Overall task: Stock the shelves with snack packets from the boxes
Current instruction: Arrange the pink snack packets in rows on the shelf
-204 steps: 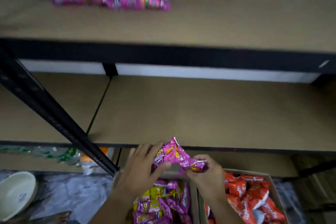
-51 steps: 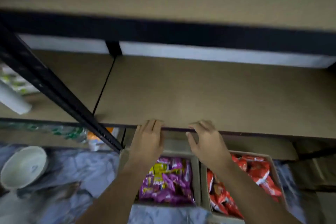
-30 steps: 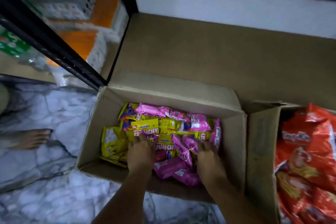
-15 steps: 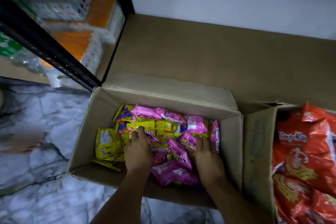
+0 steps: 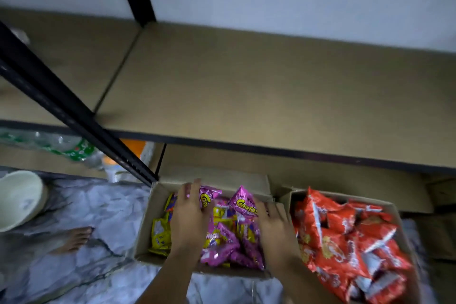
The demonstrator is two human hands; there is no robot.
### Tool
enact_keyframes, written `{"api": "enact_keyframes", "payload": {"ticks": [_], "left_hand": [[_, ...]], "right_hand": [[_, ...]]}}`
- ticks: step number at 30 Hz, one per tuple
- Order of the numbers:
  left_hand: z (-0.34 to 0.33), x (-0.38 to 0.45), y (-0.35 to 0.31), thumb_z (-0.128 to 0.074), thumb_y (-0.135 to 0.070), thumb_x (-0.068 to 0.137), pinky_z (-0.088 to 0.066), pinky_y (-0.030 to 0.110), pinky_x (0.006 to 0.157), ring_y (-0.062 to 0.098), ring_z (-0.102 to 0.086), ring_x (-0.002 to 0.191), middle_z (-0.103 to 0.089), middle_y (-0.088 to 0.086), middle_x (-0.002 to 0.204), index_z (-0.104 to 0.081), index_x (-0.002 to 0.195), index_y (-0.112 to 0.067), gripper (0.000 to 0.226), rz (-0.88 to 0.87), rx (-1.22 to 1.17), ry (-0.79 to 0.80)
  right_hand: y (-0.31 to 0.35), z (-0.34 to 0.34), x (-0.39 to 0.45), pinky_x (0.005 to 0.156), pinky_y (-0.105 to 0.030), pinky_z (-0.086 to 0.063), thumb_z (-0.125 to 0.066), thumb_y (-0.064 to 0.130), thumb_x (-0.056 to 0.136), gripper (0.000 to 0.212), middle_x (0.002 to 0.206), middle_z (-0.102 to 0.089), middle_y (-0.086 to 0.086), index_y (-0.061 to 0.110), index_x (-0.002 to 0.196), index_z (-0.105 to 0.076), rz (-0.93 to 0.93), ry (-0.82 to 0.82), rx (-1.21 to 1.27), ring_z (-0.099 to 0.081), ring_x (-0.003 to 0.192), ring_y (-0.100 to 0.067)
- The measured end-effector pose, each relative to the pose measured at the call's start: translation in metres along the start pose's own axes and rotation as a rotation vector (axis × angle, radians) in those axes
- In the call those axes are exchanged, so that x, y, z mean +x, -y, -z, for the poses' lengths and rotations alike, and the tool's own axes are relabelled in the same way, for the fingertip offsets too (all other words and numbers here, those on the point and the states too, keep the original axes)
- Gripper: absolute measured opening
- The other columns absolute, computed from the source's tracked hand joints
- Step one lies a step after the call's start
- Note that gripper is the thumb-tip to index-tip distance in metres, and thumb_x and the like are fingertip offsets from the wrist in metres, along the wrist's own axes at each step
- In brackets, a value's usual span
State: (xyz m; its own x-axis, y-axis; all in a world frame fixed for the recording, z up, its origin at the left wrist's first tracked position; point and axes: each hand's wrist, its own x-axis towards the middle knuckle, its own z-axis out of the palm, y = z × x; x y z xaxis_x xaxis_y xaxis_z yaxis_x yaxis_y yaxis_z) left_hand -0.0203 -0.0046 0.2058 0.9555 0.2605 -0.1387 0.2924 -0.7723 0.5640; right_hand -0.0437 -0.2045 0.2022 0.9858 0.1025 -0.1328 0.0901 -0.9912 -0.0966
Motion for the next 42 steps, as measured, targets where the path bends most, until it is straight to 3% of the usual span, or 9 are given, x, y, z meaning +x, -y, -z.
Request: {"api": "enact_keyframes", "payload": {"ticks": [5,8,15,19,24,30,35,39,42], "left_hand": [[0.108,-0.019,-0.092,-0.070,-0.053,0.083,-0.046,0.025,0.068,0.001,-0.058,0.072,-0.042,-0.002,0.130,-0.058,0.122,-0.026,0.049,-0.099,-0.120,-0.046],[0.171,-0.028,-0.144,-0.075,-0.053,0.080,-0.041,0.021,0.072,-0.022,-0.047,0.085,-0.039,-0.010,0.130,-0.059,0.117,-0.026,0.048,-0.200,-0.198,-0.076],[0.290,-0.032,-0.252,-0.084,-0.053,0.069,-0.035,-0.001,0.071,-0.019,-0.048,0.095,-0.041,-0.014,0.122,-0.062,0.103,-0.024,0.050,-0.433,-0.335,-0.155],[0.341,-0.033,-0.307,-0.085,-0.054,0.067,-0.043,0.011,0.075,-0.003,-0.056,0.091,-0.048,-0.018,0.119,-0.059,0.093,-0.027,0.045,-0.543,-0.373,-0.239],[0.381,-0.036,-0.365,-0.077,-0.054,0.078,-0.041,0.025,0.064,0.006,-0.052,0.077,-0.053,-0.013,0.080,-0.049,0.079,-0.029,0.037,-0.659,-0.368,-0.381],[0.388,-0.009,-0.431,-0.052,-0.044,0.100,-0.044,0.033,0.045,0.011,-0.041,0.040,-0.042,-0.005,0.048,-0.048,0.127,-0.039,0.027,-0.804,-0.303,-0.367],[0.371,0.031,-0.480,-0.052,-0.020,0.102,-0.056,0.035,0.070,0.012,-0.063,0.077,-0.066,-0.005,0.088,-0.069,0.103,-0.020,0.017,-0.812,-0.237,-0.362],[0.370,0.040,-0.510,-0.030,-0.058,0.099,-0.043,0.032,0.098,0.009,-0.052,0.103,-0.056,-0.002,0.112,-0.058,0.107,-0.025,0.044,-0.672,-0.194,-0.145],[0.366,0.045,-0.525,-0.063,-0.077,0.070,-0.035,0.029,0.101,0.013,-0.044,0.113,-0.031,-0.003,0.128,-0.043,0.125,-0.037,0.070,-0.577,-0.232,0.043]], "right_hand": [[0.001,0.124,-0.009,0.083,-0.041,-0.055,-0.074,-0.001,0.050,0.090,0.104,-0.064,-0.006,0.017,0.136,-0.056,0.035,-0.125,-0.018,-0.056,0.098,-0.029],[-0.008,0.199,-0.018,0.081,-0.039,-0.050,-0.088,0.008,0.054,0.088,0.103,-0.064,0.000,0.022,0.135,-0.057,0.030,-0.237,0.019,-0.050,0.101,-0.026],[-0.027,0.354,-0.031,0.082,-0.034,-0.034,-0.075,0.023,0.083,0.051,0.104,-0.066,0.005,0.026,0.132,-0.058,0.078,-0.658,0.032,-0.048,0.099,-0.022],[-0.045,0.426,-0.034,0.089,-0.031,-0.030,-0.063,0.028,0.091,0.044,0.105,-0.065,0.007,0.026,0.134,-0.055,0.092,-0.769,0.005,-0.045,0.105,-0.022],[-0.065,0.501,-0.032,0.088,-0.030,-0.030,-0.062,0.025,0.093,0.042,0.114,-0.062,0.008,0.026,0.134,-0.056,0.096,-0.874,0.036,-0.045,0.104,-0.020],[-0.104,0.549,-0.005,0.081,-0.034,-0.030,-0.076,0.016,0.083,0.052,0.113,-0.064,0.005,0.025,0.132,-0.059,0.115,-0.952,0.011,-0.045,0.099,-0.022],[-0.147,0.568,0.028,0.078,-0.034,-0.037,-0.079,0.016,0.082,0.052,0.110,-0.065,0.005,0.025,0.130,-0.061,0.136,-0.962,0.013,-0.044,0.096,-0.021],[-0.183,0.580,0.061,0.074,-0.031,-0.027,-0.083,0.013,0.076,0.057,0.105,-0.066,0.004,0.025,0.128,-0.062,0.159,-0.942,-0.015,-0.041,0.093,-0.019],[-0.203,0.586,0.081,0.074,-0.032,-0.031,-0.082,0.011,0.075,0.061,0.107,-0.065,0.006,0.028,0.130,-0.059,0.160,-0.891,0.015,-0.042,0.094,-0.019]]}}
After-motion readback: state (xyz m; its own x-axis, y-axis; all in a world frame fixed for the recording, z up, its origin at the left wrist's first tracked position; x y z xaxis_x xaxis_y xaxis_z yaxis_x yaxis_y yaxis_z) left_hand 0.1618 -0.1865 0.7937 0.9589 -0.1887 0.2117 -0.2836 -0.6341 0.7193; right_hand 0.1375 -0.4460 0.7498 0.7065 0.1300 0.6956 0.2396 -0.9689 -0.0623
